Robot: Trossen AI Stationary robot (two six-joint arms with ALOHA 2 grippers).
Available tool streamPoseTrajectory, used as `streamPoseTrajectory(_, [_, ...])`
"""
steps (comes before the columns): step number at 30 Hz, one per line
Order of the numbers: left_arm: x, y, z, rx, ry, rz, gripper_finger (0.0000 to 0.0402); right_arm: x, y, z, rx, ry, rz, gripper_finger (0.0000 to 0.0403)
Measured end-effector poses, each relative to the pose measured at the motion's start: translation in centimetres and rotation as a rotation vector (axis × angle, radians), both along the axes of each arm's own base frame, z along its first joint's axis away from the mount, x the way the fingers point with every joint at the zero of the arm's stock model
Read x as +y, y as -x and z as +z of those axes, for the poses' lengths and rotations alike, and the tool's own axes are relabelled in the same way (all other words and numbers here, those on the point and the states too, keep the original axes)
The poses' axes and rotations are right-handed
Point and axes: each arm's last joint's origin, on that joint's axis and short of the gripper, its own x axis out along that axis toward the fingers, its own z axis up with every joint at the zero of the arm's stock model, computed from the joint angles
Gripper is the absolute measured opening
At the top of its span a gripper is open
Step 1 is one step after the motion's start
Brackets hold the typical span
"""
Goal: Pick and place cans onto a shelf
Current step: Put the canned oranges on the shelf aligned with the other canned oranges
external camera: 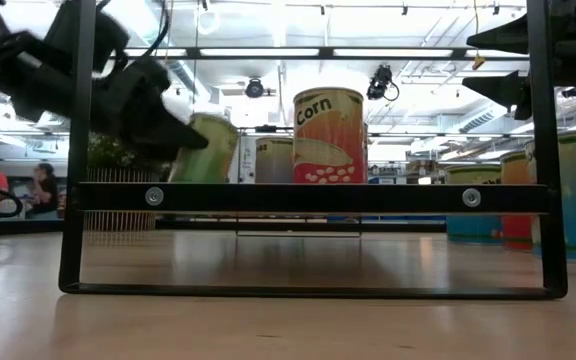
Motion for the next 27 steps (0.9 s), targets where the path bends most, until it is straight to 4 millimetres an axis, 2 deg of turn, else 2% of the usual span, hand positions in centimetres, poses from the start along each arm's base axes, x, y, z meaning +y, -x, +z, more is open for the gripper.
streamPoseTrajectory(3, [-0.5, -1.2, 1.3, 0.037, -0.062, -0.020, 0.0308, 0.0, 0.0, 0.0, 0.000, 0.000, 0.000, 0.0378])
streamPoseTrajectory(7, [-0.6, -2.0, 2.1, 0.131, -0.121, -0.013, 0.0306, 0.0, 0.0, 0.0, 0.000, 0.000, 0.000, 0.0378])
streamPoseTrajectory(15, [-1.1, -2.6, 3.5, 0.016, -0.146, -0.059, 0.0307, 0.0, 0.0, 0.0, 0.000, 0.000, 0.000, 0.0378])
streamPoseTrajectory(21, [-1.6, -3.7, 2.9, -0.072, -0.141, -0.069, 0.0306, 0.0, 0.0, 0.0, 0.000, 0.000, 0.000, 0.0378])
streamPoseTrajectory(27, [-2.0, -4.9, 1.4, -0.108, -0.159, -0.007, 0.0307, 0.0, 0.0, 0.0, 0.000, 0.000, 0.000, 0.0378])
